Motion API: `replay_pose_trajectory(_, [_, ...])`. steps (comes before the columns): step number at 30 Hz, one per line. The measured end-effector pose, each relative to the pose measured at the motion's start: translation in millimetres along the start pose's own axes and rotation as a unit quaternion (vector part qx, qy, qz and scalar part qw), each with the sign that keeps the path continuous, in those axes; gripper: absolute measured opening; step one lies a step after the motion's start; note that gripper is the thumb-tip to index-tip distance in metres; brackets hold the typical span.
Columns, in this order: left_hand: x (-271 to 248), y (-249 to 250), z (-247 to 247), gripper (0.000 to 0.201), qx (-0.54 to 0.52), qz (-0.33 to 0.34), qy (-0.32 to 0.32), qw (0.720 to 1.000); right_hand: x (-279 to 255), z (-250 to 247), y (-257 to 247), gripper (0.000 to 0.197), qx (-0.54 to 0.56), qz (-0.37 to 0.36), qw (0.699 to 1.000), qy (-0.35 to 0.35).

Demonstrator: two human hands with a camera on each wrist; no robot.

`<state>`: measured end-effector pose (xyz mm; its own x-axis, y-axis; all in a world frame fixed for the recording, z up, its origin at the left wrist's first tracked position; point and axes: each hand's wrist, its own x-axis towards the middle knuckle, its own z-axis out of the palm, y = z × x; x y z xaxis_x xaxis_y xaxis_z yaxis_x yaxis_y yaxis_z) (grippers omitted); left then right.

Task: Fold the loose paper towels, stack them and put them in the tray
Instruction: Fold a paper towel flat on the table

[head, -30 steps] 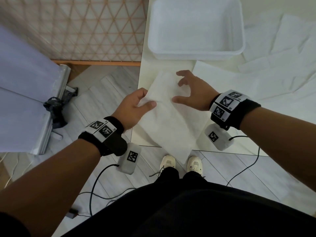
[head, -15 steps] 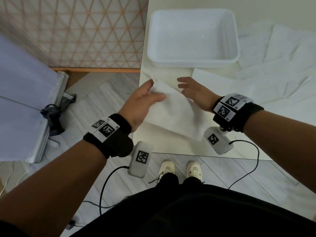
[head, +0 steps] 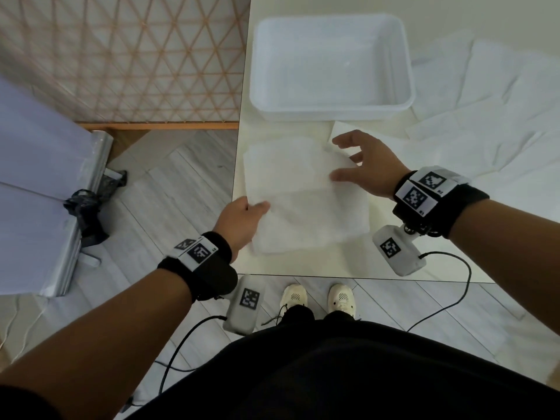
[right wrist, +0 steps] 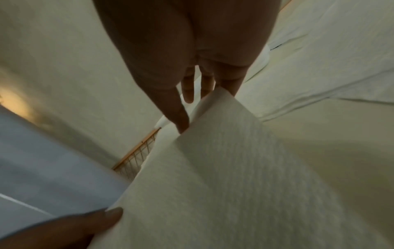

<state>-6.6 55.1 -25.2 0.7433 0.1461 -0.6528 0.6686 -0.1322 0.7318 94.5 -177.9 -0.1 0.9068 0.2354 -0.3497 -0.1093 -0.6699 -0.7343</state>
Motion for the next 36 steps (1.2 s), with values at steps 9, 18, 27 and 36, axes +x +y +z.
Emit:
replay_pose_trajectory(9, [9,6,2,0.045,0.253,0.066,0.040,0.964,-14,10,22,0.070,0.017,0.042,0.993,0.110])
replay_pose_trajectory(18, [20,2,-1,0.046,0.377,0.110,0.048,0.918,0,1,25,0.045,0.086,0.097,0.985,0.115])
replay_pose_trajectory(27, [22,7,0,0.040,0.391,0.109,0.060,0.912,12,-4,20,0.011,0.076,0.039,0.986,0.143])
replay_pose_trajectory(36, [12,6,1,0.039,0.368,0.237,0.149,0.887,8,-13,15,0.009,0.084,-0.011,0.979,0.187])
